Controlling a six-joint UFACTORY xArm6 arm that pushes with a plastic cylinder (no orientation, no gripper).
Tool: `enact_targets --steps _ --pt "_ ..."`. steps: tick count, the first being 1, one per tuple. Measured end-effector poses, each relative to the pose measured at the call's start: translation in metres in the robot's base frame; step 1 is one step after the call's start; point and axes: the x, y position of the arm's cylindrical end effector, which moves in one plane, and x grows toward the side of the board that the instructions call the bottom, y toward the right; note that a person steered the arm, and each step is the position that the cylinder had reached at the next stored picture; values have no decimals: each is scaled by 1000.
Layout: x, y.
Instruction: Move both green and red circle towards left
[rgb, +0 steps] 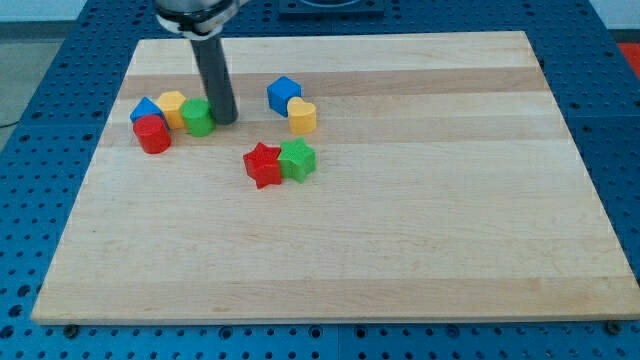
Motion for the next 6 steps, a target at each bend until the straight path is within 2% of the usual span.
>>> enact_targets --steps 4,5,6 --pt "1 -22" --pt "12 18" --pt "42 65"
